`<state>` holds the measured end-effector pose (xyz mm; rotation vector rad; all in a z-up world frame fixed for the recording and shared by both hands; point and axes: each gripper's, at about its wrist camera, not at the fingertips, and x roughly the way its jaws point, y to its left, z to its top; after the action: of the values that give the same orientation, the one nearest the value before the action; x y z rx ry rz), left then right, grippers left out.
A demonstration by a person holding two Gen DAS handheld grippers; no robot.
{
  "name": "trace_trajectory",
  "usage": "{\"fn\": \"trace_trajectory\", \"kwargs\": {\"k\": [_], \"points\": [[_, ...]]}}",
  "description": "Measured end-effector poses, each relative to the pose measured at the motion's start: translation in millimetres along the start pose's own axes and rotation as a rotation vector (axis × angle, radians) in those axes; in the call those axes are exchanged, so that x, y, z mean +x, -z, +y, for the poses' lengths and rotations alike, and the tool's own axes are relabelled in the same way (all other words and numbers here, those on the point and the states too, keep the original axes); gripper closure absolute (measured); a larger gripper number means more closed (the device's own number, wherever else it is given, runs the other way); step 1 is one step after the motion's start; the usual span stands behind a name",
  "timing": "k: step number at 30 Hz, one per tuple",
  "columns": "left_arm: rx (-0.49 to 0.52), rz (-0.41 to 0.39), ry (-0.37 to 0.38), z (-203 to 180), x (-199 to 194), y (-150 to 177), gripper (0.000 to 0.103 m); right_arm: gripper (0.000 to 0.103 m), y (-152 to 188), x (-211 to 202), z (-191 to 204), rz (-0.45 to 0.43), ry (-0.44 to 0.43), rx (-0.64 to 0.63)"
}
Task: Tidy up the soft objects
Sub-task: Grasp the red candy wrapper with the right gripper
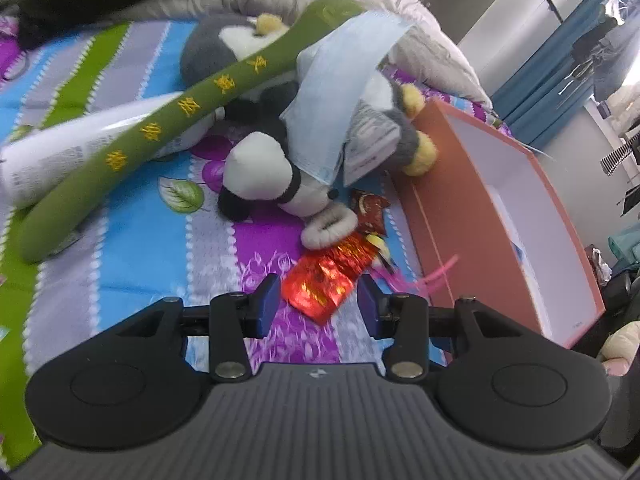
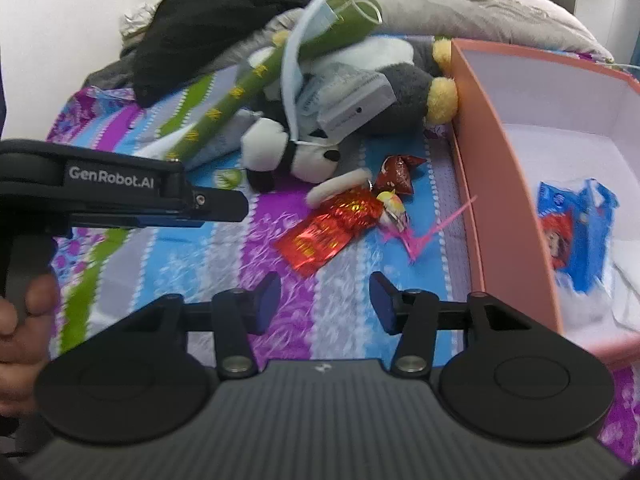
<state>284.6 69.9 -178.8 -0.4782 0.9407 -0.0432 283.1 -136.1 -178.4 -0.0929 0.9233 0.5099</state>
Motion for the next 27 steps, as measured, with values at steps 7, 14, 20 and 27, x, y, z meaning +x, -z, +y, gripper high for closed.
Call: {"fn": "trace_trajectory", "kwargs": {"k": [7, 14, 20, 27], "points": [[-0.027, 0.053, 0.048, 17, 56, -27, 0.055, 0.052, -17, 54, -12, 0.030, 0.016, -0.006], [-0.056, 0.116, 0.087, 28, 97, -37, 0.055, 0.052, -24, 86, -18, 0.029, 0.023, -0.021], [-0.068, 0.128, 0.101, 26, 111, -38, 0.058, 0.062, -28, 93, -16, 0.008, 0.030, -0.025], [-0.068, 0.105, 0.090, 22, 108, -36, 0.088, 0.070, -30, 85, -19, -0.001, 0.030, -0.016]]}}
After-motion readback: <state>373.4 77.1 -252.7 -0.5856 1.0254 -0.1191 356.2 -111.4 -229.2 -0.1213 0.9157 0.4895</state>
